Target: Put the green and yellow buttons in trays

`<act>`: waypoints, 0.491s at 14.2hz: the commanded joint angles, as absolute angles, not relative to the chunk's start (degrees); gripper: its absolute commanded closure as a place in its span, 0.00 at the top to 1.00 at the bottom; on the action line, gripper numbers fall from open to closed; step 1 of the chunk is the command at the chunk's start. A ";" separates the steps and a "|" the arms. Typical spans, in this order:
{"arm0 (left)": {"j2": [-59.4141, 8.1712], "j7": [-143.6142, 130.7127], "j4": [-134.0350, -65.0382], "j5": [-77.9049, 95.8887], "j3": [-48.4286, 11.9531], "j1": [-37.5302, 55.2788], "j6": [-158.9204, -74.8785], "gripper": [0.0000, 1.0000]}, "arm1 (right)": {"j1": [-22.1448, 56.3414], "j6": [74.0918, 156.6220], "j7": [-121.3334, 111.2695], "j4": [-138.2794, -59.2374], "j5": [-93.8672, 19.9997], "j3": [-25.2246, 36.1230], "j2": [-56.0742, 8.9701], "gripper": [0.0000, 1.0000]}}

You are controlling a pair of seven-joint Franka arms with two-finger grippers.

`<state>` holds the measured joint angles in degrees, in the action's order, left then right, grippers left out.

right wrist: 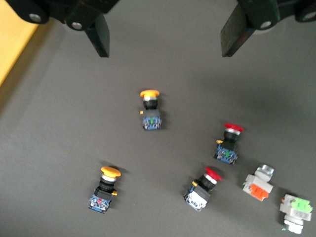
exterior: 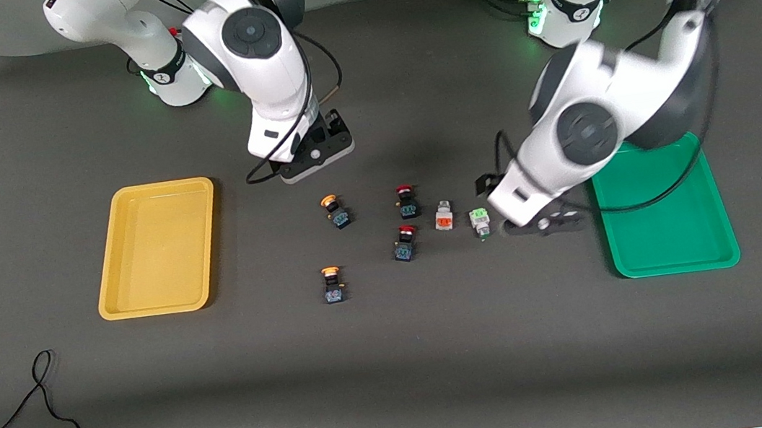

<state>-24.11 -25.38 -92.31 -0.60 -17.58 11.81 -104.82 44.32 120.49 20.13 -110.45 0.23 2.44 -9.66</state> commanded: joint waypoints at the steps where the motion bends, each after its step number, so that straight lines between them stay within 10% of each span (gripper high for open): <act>1: -25.05 -26.81 -99.01 -1.85 -17.31 12.39 -113.33 0.99 | 44.74 134.86 19.51 -121.53 4.02 2.90 -9.13 1.00; 7: -28.56 -27.51 -108.00 -3.33 -17.23 12.66 -126.81 0.99 | 44.65 148.09 20.30 -117.52 7.56 3.16 -25.20 1.00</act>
